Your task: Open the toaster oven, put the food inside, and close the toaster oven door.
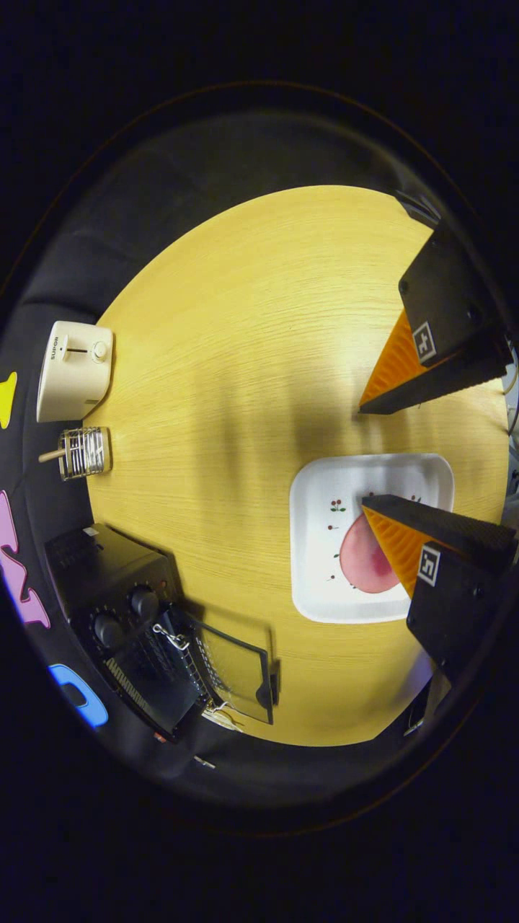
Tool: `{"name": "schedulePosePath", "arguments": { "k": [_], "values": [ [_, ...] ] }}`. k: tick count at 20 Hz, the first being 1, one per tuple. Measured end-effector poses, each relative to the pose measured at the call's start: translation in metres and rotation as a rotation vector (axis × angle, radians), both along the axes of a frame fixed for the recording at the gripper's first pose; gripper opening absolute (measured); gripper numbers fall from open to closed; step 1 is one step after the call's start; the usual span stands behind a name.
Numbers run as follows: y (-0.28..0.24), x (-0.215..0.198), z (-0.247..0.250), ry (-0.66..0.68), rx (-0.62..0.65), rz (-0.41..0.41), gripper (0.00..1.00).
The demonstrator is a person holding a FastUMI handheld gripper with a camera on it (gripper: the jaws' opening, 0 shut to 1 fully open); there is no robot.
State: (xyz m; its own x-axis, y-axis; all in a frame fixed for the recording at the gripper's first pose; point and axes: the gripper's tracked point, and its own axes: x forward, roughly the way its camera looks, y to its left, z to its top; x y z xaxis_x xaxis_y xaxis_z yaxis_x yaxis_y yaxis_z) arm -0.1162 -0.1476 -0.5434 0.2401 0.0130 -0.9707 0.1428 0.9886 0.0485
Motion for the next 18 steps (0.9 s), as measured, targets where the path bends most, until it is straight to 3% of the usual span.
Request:
{"name": "schedulePosePath", "arguments": {
  "k": [1,2,5,8,11,14,18],
  "values": [
    [0.001,-0.002,-0.005,0.016,0.011,0.0,0.72],
    [0.002,-0.003,-0.007,0.03,0.012,0.006,0.63],
    [0.001,-0.004,-0.012,0.054,0.001,0.039,0.55],
    [0.0,-0.004,-0.013,0.085,-0.022,0.053,0.39],
    [0.0,-0.006,-0.014,0.113,-0.072,0.093,0.39],
    [0.003,-0.002,-0.014,0.134,-0.065,0.075,0.16],
    [0.004,-0.002,-0.01,0.175,-0.048,0.066,0.16]
  ]
}}
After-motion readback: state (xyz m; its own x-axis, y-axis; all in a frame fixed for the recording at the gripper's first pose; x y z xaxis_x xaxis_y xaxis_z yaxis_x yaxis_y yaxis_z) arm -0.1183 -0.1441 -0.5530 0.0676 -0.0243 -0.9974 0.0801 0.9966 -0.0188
